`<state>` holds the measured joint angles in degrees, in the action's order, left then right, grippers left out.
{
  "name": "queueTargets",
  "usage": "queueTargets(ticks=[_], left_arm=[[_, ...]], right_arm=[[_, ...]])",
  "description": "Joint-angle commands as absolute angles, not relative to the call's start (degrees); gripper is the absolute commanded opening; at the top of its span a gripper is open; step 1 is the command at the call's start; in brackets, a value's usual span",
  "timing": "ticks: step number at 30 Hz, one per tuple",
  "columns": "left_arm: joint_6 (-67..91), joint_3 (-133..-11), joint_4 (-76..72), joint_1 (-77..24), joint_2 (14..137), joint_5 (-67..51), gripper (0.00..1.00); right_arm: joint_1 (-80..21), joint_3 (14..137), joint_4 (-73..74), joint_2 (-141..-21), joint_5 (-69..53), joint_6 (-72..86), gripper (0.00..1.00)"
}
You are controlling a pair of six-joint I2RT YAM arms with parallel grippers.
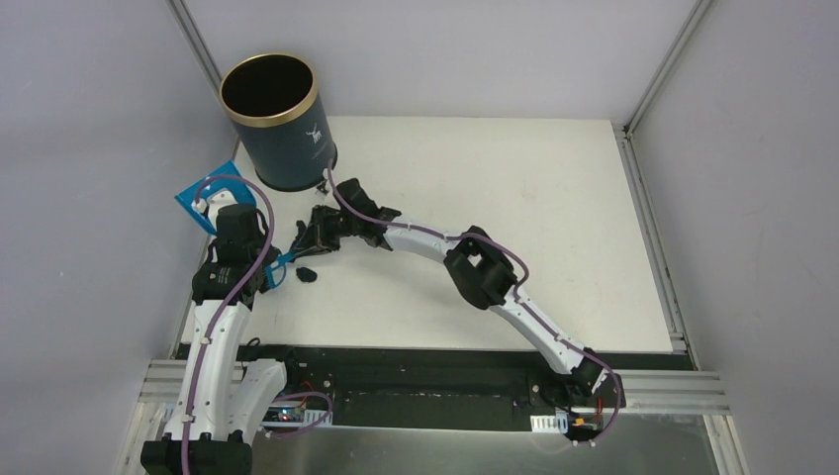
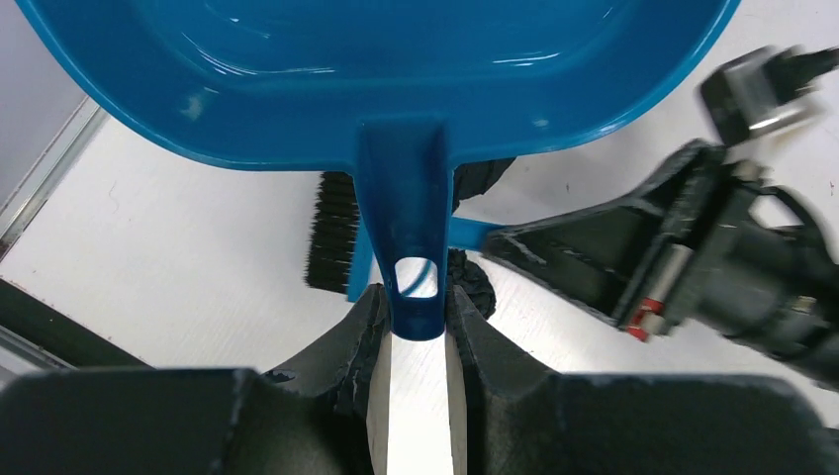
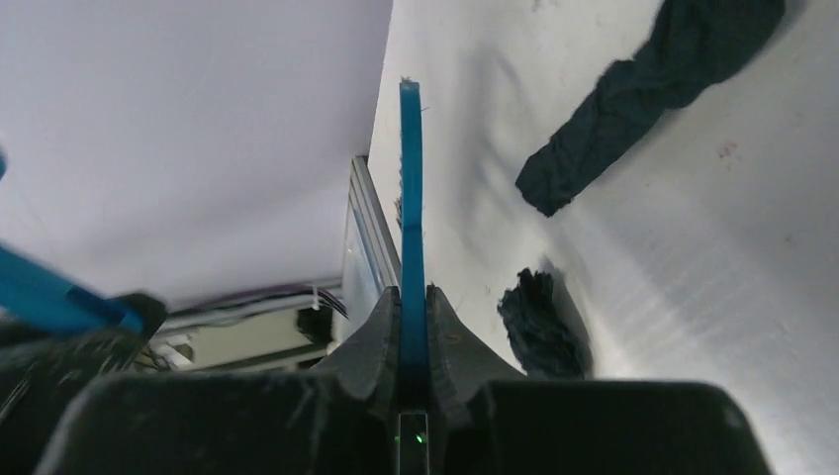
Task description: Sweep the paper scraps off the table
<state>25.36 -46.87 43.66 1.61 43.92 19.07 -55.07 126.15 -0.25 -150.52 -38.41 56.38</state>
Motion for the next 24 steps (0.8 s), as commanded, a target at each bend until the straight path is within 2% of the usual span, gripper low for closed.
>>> queueTargets(ticks=[1, 7, 13, 15, 18, 20, 24], left_arm=[[26.02, -46.8, 42.77, 2.01, 43.55, 20.37, 0.0], [25.55, -46.9, 42.46, 2.19, 43.24, 18.77, 0.0], [22.45, -47.58, 41.97, 2.29, 43.42, 19.04, 0.0], [22.11, -47.64, 41.93, 2.29, 43.05, 17.34, 0.0], [22.06, -47.57, 41.67, 2.28, 42.22, 16.16, 0.0], [21.93, -47.46, 41.45, 2.26, 41.7, 16.47, 0.0], [21.8, -47.37, 41.13, 2.22, 41.51, 14.36, 0.0]], right_arm=[[-58.23, 133.09, -8.75, -153.54, -34.84, 72.7, 0.0], [-62.09, 133.77, -1.39, -154.41, -30.54, 71.3, 0.0], [-62.43, 126.34, 8.37, -150.47, -27.44, 68.84, 0.0], [-62.36, 125.01, 12.14, -148.44, -21.56, 61.78, 0.0], [-62.46, 124.18, 17.9, -145.6, -20.24, 60.12, 0.0], [-62.13, 122.62, 20.26, -143.24, -13.94, 52.6, 0.0], [-60.35, 118.32, 23.7, -139.39, -8.56, 49.72, 0.0]])
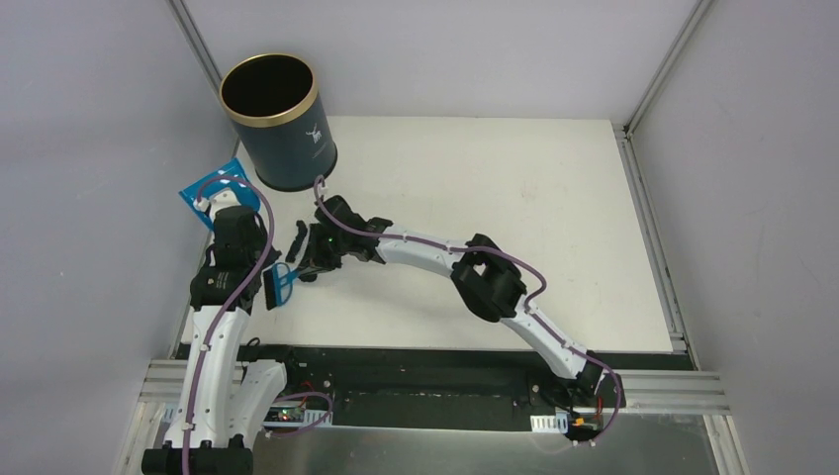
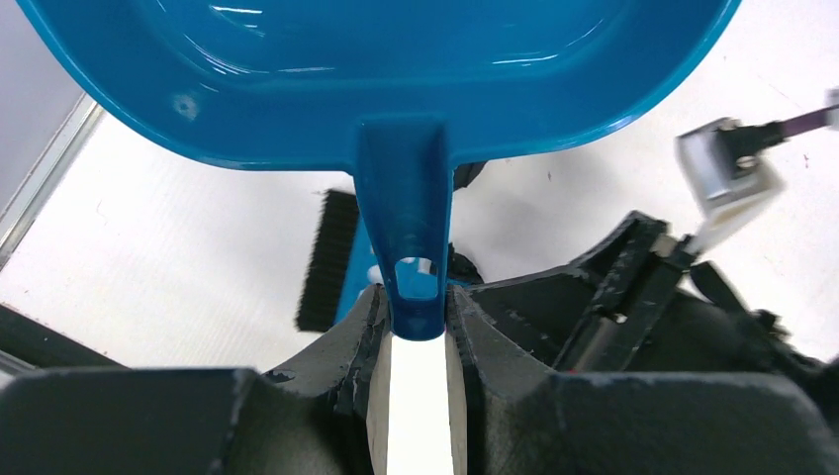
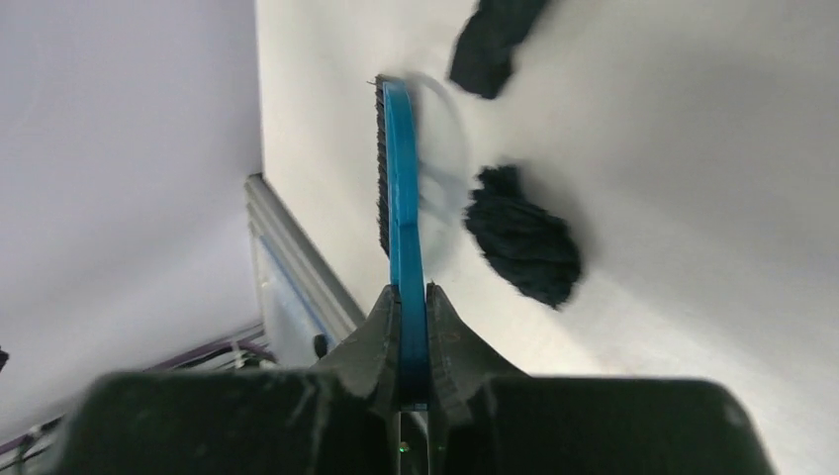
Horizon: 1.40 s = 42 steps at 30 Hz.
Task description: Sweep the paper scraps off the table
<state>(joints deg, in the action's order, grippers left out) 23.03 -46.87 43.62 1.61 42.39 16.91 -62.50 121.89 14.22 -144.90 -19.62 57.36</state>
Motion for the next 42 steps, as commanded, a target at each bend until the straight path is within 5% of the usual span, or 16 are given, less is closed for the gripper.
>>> queueTargets(ticks=[1, 9, 21, 29, 42], left_arm=[[21.88, -47.3, 41.07, 2.2, 41.63, 14.03, 0.0], [21.55, -47.32, 40.69, 1.03, 44.56, 11.82, 0.0], [20.92, -47.31, 39.99, 0.8, 47.47, 8.04, 0.0], [20.75, -47.46, 39.9, 0.81, 48.36, 7.33, 0.0], [20.75, -47.5, 39.37, 0.79, 49.71, 6.23, 0.0]], right_arm=[[-60.11, 117.96, 25.24, -138.86, -6.28, 48.31, 0.0], [-53.9, 106.61, 26.98, -131.61, -1.07, 46.24, 0.0], [-35.47, 77.83, 28.82, -103.17, -7.83, 33.22, 0.0], [-38.13, 87.56, 21.46, -100.43, -24.8, 30.35, 0.0], [-42.0, 113.69, 11.01, -131.1, -32.24, 43.42, 0.0]])
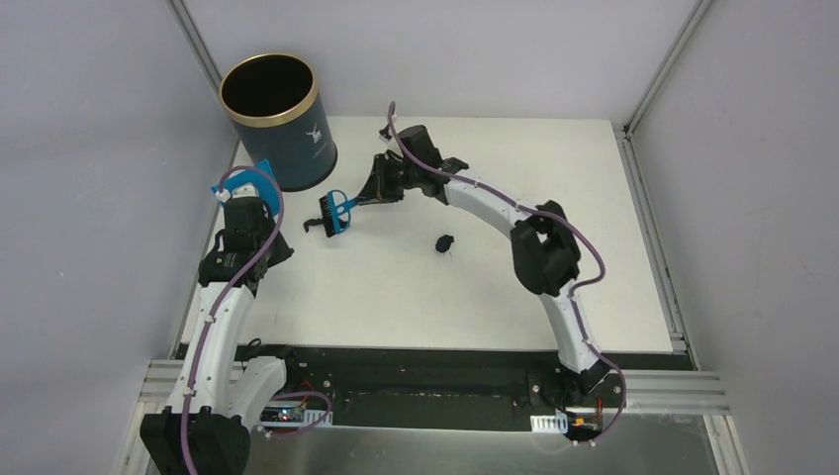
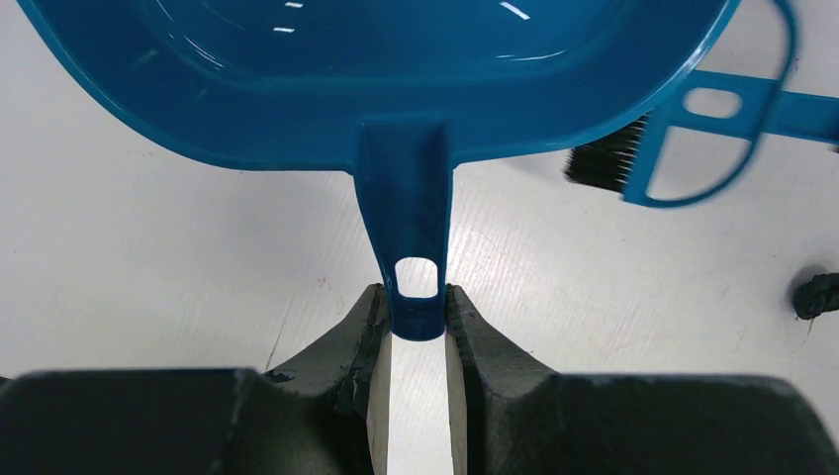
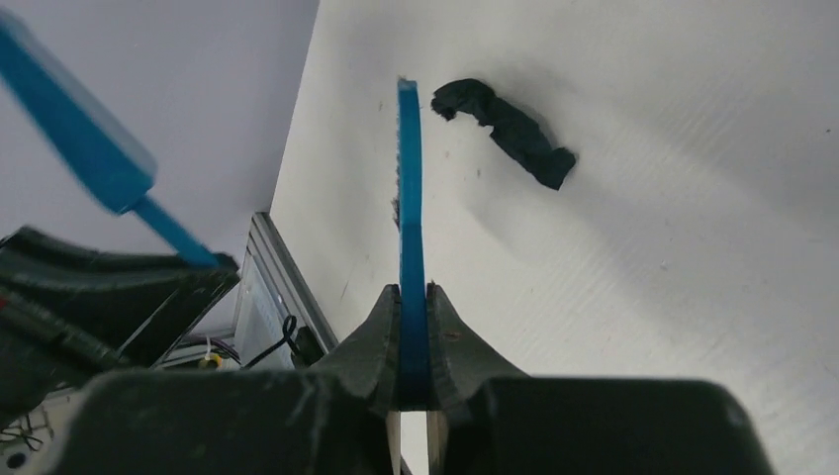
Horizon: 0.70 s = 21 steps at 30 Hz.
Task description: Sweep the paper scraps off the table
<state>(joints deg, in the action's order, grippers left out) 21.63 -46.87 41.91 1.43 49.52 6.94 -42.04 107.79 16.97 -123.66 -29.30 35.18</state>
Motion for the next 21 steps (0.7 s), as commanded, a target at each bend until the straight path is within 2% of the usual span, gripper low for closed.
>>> queueTargets(ticks=[1, 5, 9, 15, 21], left_arm=[[20.67, -47.61, 39.26, 0.84, 50.02, 6.01, 0.0], [20.48, -47.72, 39.27, 0.81, 51.35, 5.02, 0.0], [20.23, -47.89, 39.19, 0.89, 52.0, 4.6, 0.0], [20.22, -47.64, 39.02, 0.86, 51.76, 4.48, 0.0], [19.93, -47.39, 38.81, 0.79, 52.5, 2.8, 0.0]], right_arm=[[-42.09, 115.44, 10.17, -133.06, -32.51, 45.52, 0.0], [-42.87, 121.21, 9.91, -138.87, -32.75, 48.67, 0.0], [-42.44, 120.03, 10.93, -139.76, -32.9, 51.23, 0.0], [-38.95, 106.19, 13.66, -132.62, -30.55, 53.25, 0.0], [-34.32, 89.56, 20.3, -118.31, -25.87, 44.96, 0.0]])
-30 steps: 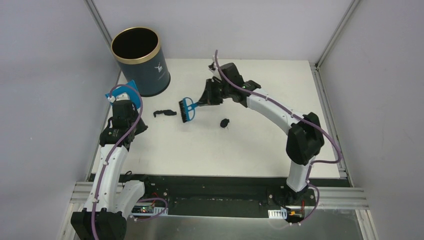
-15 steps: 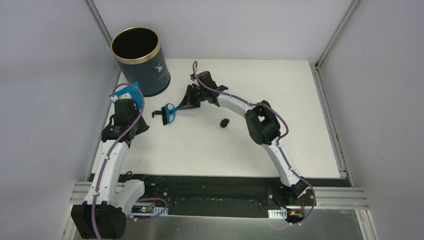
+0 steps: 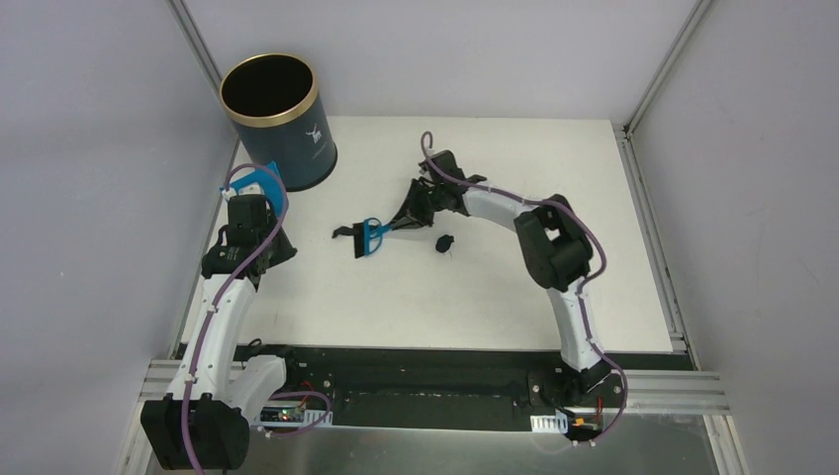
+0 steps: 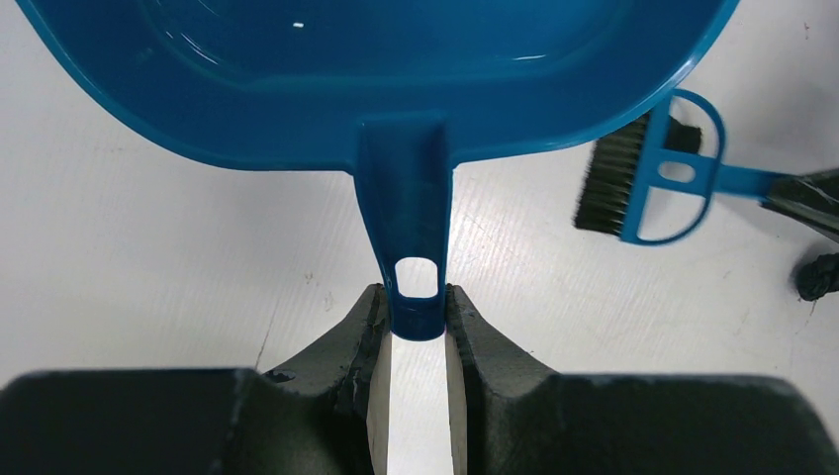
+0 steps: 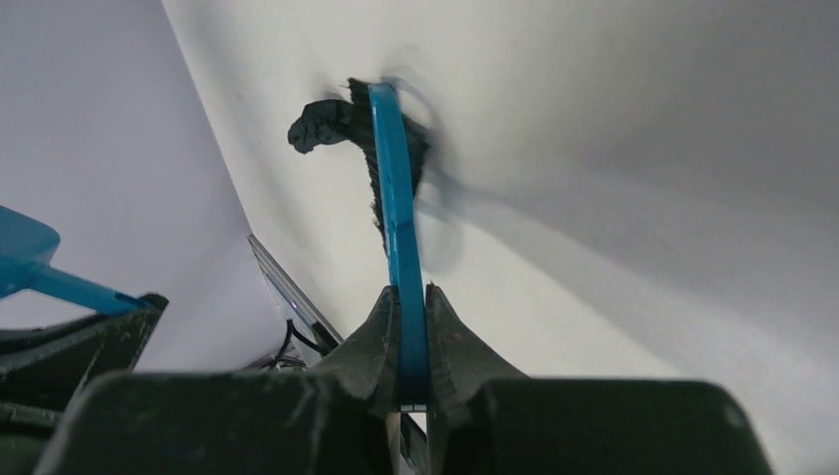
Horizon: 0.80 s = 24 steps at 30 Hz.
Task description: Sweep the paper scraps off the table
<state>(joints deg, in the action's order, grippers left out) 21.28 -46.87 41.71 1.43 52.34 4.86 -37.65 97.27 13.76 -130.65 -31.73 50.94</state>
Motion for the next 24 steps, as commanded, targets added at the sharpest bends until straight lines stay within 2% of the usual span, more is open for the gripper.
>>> queueTargets(ticks=[1, 7, 10, 14, 19, 24], left_arm=[[19.9, -47.37, 38.77, 0.82, 52.62, 2.41, 0.0], [19.8, -47.35, 38.26, 0.8, 52.97, 0.47, 0.0], [19.78, -47.37, 38.06, 0.79, 53.38, 0.09, 0.0], [19.71, -47.35, 37.88, 0.77, 53.66, -1.81, 0.0], [19.41, -47.21, 37.5, 0.79, 53.3, -2.73, 0.0], [19.19, -46.92, 37.09, 0.79, 53.44, -2.76, 0.0]], right_arm=[[-33.36, 87.55, 22.16, -115.94, -25.16, 42.94, 0.0], [-24.97, 78.52, 35.2, -104.58, -25.57, 32.8, 0.0], [-23.59, 76.55, 35.61, -99.07, -28.75, 27.67, 0.0], [-25.51, 77.12, 28.7, -94.72, -41.95, 25.23, 0.0], [-35.08, 85.9, 29.6, -99.04, -38.82, 19.9, 0.0], [-41.23, 94.17, 28.13, -110.17, -36.02, 22.22, 0.0]])
